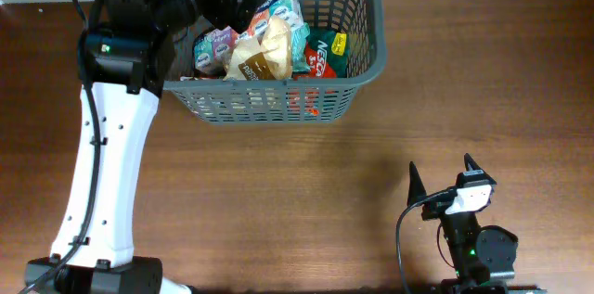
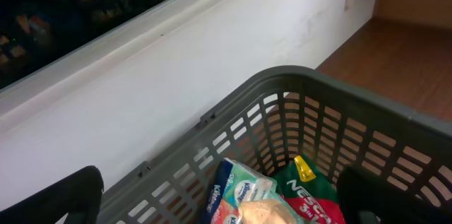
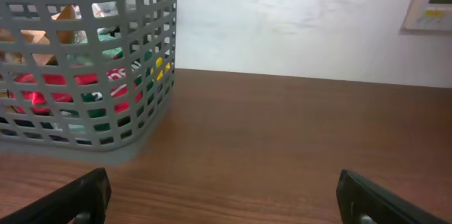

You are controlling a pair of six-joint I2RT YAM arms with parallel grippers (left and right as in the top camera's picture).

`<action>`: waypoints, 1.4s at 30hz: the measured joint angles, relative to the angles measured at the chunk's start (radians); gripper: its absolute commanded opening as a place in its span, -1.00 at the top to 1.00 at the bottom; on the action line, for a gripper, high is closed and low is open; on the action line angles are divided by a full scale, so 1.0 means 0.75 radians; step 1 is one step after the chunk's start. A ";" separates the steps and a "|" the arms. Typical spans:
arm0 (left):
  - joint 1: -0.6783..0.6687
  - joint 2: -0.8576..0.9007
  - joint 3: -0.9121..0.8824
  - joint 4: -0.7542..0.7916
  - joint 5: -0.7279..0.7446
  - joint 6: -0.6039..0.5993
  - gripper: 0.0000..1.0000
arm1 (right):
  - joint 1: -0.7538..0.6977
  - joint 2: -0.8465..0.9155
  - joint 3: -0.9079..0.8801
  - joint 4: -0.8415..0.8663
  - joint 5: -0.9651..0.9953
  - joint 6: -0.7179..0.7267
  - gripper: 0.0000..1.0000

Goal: Pack container

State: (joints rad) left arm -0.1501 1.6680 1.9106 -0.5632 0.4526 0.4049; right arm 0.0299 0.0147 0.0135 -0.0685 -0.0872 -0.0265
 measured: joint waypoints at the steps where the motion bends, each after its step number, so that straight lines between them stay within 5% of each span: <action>1: 0.000 0.000 0.000 0.000 0.000 0.000 -0.99 | 0.000 0.000 0.000 0.000 0.000 -0.001 -0.98; 25: 0.000 0.000 0.000 -0.005 0.000 0.000 -0.99 | 0.000 0.000 0.000 0.000 0.005 -0.001 -0.98; 33: 0.000 -0.029 0.002 -0.329 -0.025 -0.001 -0.99 | 0.000 -0.001 0.000 -0.002 0.010 -0.001 -0.98; 38: -0.010 -0.238 -0.055 -0.467 -0.036 -0.022 -0.99 | 0.000 -0.001 0.000 -0.002 0.014 0.000 -0.98; 42: -0.038 -0.595 -0.279 -0.287 -0.032 -0.066 -0.99 | 0.000 -0.001 0.000 -0.002 0.014 -0.001 -0.99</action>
State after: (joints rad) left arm -0.1787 1.2217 1.7012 -0.7788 0.4286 0.3557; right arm 0.0299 0.0139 0.0135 -0.0700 -0.0765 -0.0269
